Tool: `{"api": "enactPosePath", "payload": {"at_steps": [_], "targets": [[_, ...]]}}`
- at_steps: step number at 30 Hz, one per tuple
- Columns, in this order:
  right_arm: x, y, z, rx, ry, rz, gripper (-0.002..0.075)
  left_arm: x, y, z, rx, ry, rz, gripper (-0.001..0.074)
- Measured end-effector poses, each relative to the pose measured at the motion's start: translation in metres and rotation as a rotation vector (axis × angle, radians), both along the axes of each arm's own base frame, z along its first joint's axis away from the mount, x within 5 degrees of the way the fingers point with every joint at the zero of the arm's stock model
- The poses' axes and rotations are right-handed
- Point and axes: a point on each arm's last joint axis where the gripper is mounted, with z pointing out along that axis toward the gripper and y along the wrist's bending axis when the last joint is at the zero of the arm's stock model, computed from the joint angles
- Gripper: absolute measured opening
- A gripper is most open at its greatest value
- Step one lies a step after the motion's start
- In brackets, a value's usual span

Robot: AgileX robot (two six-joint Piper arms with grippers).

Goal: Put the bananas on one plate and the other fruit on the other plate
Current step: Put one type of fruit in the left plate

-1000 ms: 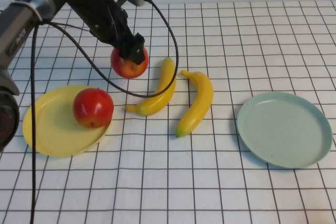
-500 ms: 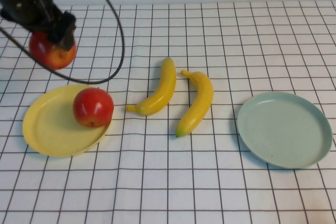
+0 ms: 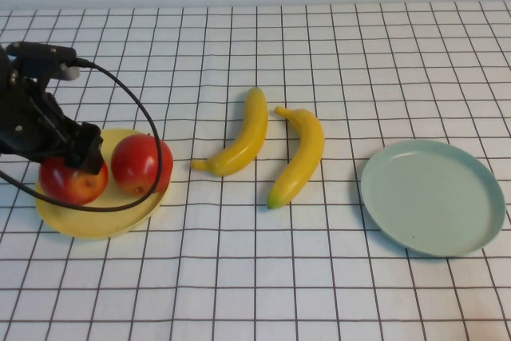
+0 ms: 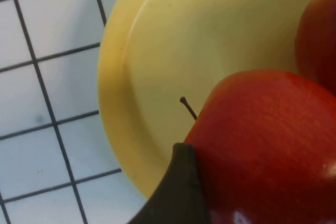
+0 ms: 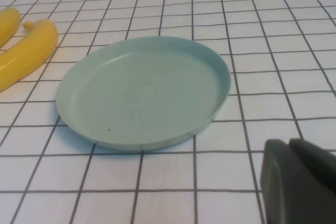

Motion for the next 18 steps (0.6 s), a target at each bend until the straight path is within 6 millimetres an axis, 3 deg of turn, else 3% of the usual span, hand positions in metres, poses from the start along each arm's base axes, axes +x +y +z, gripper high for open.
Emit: {"api": "enactPosePath", "payload": {"at_steps": [3, 8, 18], "targets": [[0.0, 0.0, 0.0, 0.0, 0.0, 0.0, -0.0017, 0.0036, -0.0003, 0.0007, -0.006, -0.043, 0.006, 0.059], [0.0, 0.0, 0.0, 0.0, 0.0, 0.0, -0.0017, 0.0058, -0.0006, 0.0017, -0.002, -0.071, -0.012, 0.0667], [0.0, 0.0, 0.0, 0.0, 0.0, 0.0, -0.0017, 0.0047, -0.0008, 0.0044, 0.0, -0.066, -0.025, 0.0668]]}}
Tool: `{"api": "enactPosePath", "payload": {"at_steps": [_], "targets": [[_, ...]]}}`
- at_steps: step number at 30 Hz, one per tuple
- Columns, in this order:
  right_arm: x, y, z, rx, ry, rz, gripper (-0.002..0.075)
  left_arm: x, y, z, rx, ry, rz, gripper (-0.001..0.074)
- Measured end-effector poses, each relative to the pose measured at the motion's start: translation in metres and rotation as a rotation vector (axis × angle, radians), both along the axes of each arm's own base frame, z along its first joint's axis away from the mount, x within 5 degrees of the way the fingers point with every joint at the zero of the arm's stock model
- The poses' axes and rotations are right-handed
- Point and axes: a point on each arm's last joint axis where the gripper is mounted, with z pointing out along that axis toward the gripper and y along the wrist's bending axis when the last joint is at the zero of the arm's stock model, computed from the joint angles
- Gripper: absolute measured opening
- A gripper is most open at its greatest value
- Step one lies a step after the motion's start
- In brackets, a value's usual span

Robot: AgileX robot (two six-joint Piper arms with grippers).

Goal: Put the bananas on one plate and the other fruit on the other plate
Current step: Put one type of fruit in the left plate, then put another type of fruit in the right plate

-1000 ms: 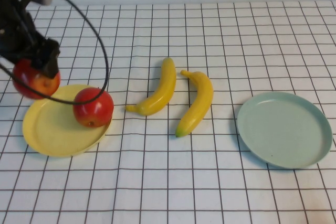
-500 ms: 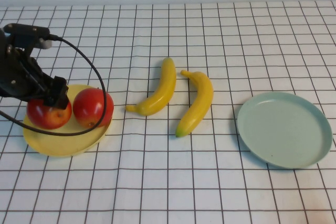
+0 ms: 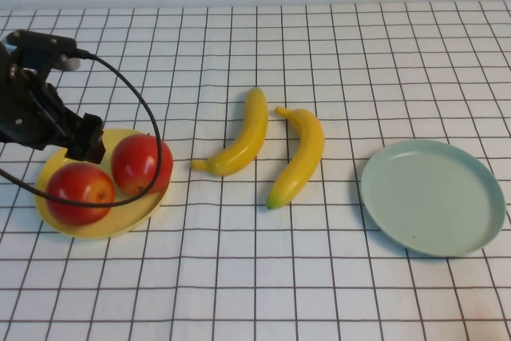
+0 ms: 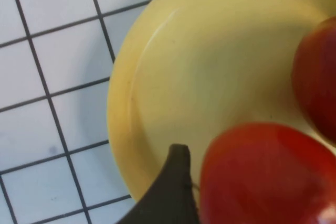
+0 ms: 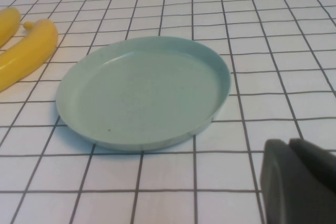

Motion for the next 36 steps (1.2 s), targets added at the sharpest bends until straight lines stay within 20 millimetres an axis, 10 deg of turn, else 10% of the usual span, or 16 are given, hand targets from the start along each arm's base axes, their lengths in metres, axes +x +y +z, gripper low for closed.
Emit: {"api": "enactPosePath", "payload": {"at_steps": [10, 17, 21, 31, 36], "targets": [[0.0, 0.0, 0.0, 0.0, 0.0, 0.0, -0.0017, -0.015, 0.0, 0.061, -0.008, -0.087, -0.033, 0.0643], [0.0, 0.0, 0.0, 0.0, 0.0, 0.0, -0.0017, -0.085, -0.005, 0.117, -0.131, -0.278, -0.036, 0.0138], [0.0, 0.0, 0.0, 0.0, 0.0, 0.0, -0.0017, -0.137, -0.002, 0.13, -0.158, -0.417, -0.026, 0.0029], [0.0, 0.0, 0.0, 0.0, 0.0, 0.0, -0.0017, -0.255, 0.01, 0.126, -0.105, -0.723, -0.052, -0.0001], [0.0, 0.0, 0.0, 0.0, 0.0, 0.0, -0.0017, -0.282, 0.016, 0.102, -0.084, -0.759, -0.012, -0.0002]]}}
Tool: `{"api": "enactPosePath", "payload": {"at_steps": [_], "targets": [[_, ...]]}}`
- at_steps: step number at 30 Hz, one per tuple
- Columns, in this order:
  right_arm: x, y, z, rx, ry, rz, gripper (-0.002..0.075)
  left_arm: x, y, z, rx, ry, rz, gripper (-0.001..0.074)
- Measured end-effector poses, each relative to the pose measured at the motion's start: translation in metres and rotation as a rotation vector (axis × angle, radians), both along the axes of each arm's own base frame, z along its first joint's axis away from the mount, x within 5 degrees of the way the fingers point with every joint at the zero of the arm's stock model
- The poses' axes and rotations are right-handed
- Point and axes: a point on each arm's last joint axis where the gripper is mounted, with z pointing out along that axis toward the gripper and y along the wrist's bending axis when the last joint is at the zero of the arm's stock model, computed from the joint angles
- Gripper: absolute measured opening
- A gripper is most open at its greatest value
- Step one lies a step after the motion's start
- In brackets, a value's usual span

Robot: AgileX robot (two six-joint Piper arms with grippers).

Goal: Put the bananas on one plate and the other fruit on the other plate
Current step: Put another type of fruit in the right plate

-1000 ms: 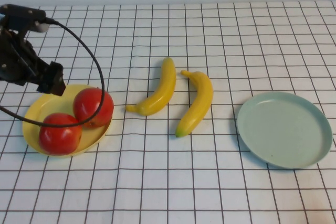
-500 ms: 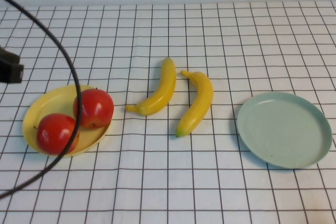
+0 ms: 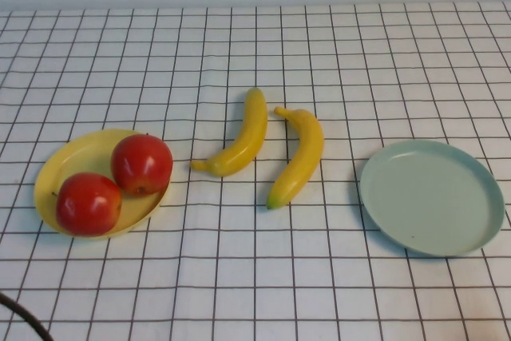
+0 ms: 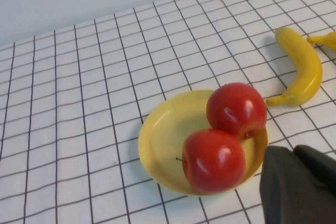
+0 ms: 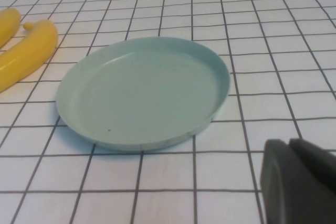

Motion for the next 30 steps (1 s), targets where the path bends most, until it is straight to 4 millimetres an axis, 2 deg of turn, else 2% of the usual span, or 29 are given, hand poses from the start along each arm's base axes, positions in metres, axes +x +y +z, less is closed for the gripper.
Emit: {"api": "enactPosePath", "payload": {"at_steps": [5, 14, 28, 30], "targets": [[0.0, 0.0, 0.0, 0.0, 0.0, 0.0, -0.0017, -0.011, 0.003, -0.026, -0.01, -0.043, 0.033, -0.0002], [0.0, 0.0, 0.0, 0.002, 0.0, 0.0, -0.0017, -0.033, 0.012, -0.099, -0.113, -0.371, 0.134, -0.0002], [0.0, 0.0, 0.0, 0.014, -0.002, 0.0, -0.0017, -0.023, 0.015, -0.185, -0.095, -0.079, 0.196, -0.0003], [0.0, 0.001, 0.0, 0.018, -0.002, 0.001, -0.0017, -0.022, 0.015, -0.19, -0.098, -0.066, 0.193, -0.0003]]}}
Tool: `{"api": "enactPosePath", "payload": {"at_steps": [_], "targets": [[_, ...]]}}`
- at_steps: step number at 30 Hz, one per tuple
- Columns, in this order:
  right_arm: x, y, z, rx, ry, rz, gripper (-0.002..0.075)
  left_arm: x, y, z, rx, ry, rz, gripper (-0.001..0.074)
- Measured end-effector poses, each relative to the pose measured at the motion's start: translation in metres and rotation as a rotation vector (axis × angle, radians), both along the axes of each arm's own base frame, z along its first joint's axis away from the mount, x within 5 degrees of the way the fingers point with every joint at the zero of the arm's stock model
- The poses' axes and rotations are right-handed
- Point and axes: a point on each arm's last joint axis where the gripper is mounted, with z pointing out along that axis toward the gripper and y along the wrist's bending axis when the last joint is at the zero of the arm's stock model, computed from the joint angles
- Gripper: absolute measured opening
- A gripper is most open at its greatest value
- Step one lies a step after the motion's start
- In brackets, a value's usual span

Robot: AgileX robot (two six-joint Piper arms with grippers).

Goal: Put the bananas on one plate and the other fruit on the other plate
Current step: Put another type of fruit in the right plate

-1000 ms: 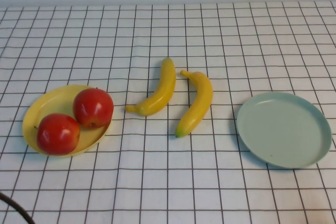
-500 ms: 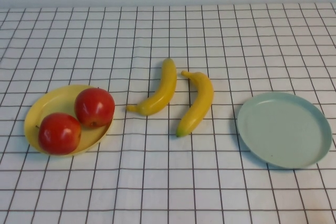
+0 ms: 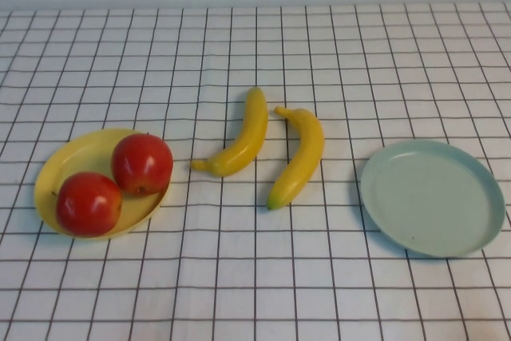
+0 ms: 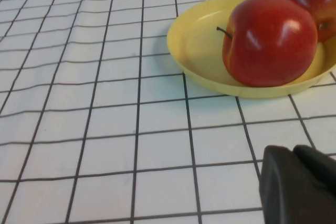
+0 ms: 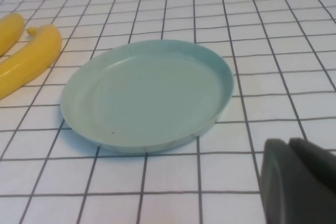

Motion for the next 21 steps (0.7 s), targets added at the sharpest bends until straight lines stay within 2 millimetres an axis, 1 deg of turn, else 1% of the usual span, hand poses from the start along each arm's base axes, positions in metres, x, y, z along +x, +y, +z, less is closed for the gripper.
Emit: {"api": "enactPosePath", "payload": {"at_steps": [3, 9, 21], "targets": [[0.0, 0.0003, 0.0001, 0.008, 0.0, 0.001, -0.0017, 0.0004, -0.0011, 0.0007, -0.018, -0.013, -0.007, -0.0003], [0.0, 0.0004, 0.0001, 0.012, 0.0, 0.001, -0.0017, 0.0003, -0.0052, 0.0011, -0.13, -0.01, -0.017, -0.0003], [0.0, 0.0004, 0.0001, 0.014, 0.0, 0.001, -0.0017, 0.0003, -0.0057, 0.0011, -0.143, -0.01, -0.018, -0.0003]]}}
